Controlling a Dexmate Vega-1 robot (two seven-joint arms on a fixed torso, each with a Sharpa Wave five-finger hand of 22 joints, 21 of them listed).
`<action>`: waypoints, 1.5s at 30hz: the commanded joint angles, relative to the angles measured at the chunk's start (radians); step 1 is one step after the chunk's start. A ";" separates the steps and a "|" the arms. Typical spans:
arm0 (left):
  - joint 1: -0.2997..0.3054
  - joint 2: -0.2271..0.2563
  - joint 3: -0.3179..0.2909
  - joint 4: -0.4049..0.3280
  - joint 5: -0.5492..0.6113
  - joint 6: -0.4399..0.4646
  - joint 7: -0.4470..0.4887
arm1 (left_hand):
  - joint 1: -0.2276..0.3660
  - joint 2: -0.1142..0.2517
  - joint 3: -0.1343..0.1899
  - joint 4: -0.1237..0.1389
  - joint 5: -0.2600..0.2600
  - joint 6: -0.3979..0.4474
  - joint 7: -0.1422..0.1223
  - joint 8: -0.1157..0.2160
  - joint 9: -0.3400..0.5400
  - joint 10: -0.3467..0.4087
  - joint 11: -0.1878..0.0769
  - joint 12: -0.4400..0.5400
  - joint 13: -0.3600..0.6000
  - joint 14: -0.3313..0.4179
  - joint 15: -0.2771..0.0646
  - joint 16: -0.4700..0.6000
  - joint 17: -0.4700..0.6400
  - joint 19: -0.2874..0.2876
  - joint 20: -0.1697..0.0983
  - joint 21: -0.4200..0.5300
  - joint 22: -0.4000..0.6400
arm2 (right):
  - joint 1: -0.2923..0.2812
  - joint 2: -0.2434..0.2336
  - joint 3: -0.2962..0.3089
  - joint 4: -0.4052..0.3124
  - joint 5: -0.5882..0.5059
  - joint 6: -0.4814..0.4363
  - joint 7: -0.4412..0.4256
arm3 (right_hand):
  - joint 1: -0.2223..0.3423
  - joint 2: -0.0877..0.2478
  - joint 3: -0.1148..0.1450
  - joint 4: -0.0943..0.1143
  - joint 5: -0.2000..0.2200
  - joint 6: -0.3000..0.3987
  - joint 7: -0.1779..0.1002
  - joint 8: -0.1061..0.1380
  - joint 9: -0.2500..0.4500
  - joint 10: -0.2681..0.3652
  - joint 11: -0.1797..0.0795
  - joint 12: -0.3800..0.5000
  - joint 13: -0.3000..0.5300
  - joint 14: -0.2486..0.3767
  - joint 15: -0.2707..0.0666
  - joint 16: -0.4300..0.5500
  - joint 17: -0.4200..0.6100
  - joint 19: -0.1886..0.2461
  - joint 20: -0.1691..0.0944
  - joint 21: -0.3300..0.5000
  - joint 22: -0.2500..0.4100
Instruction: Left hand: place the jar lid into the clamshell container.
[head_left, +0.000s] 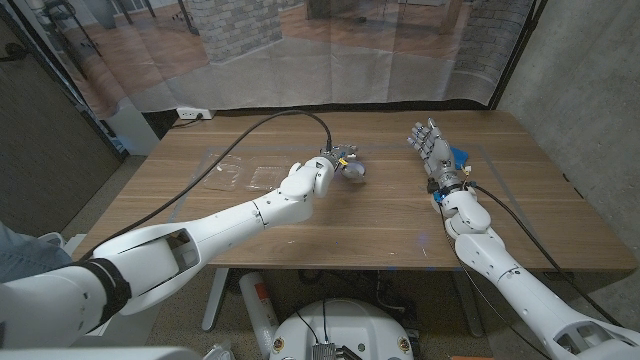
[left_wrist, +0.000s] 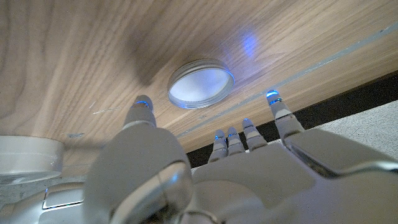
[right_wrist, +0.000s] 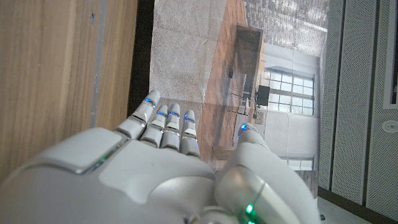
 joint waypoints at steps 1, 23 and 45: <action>-0.008 -0.020 0.000 0.051 -0.024 -0.027 0.032 | 0.015 0.000 0.001 -0.006 0.005 0.005 -0.003 0.006 0.002 0.005 -0.004 0.006 0.002 0.008 0.006 0.001 0.004 0.006 0.005 0.001 0.000 | 0.015 0.012 -0.007 0.028 -0.005 0.002 0.004 | 0.001 0.008 0.002 -0.002 0.000 0.007 -0.001 0.000 0.003 0.013 0.000 -0.007 0.004 0.011 -0.002 -0.001 0.003 0.012 -0.010 -0.004 0.002; -0.022 -0.037 0.005 0.105 -0.074 -0.071 0.064 | 0.055 0.019 0.011 -0.018 0.005 0.042 -0.002 0.014 0.002 0.032 -0.021 0.014 0.003 0.045 -0.015 0.011 0.004 0.050 0.002 0.004 0.001 | 0.024 0.020 -0.008 0.048 -0.004 0.007 0.007 | 0.000 0.008 0.000 -0.004 0.000 0.009 -0.002 0.000 0.003 0.014 0.001 -0.009 0.004 0.014 0.001 -0.001 0.003 0.016 -0.009 -0.013 0.003; -0.036 -0.066 0.029 0.148 -0.082 -0.070 0.086 | 0.113 0.038 0.026 -0.036 -0.002 0.076 -0.008 0.020 0.003 0.063 -0.033 0.020 0.004 0.071 -0.031 0.012 0.003 0.106 0.003 0.011 0.000 | 0.044 0.037 -0.007 0.098 0.012 0.024 0.039 | -0.001 0.010 -0.001 -0.005 0.000 0.010 -0.003 0.000 0.003 0.014 0.000 -0.011 0.004 0.018 0.000 -0.001 0.004 0.020 -0.009 -0.021 0.003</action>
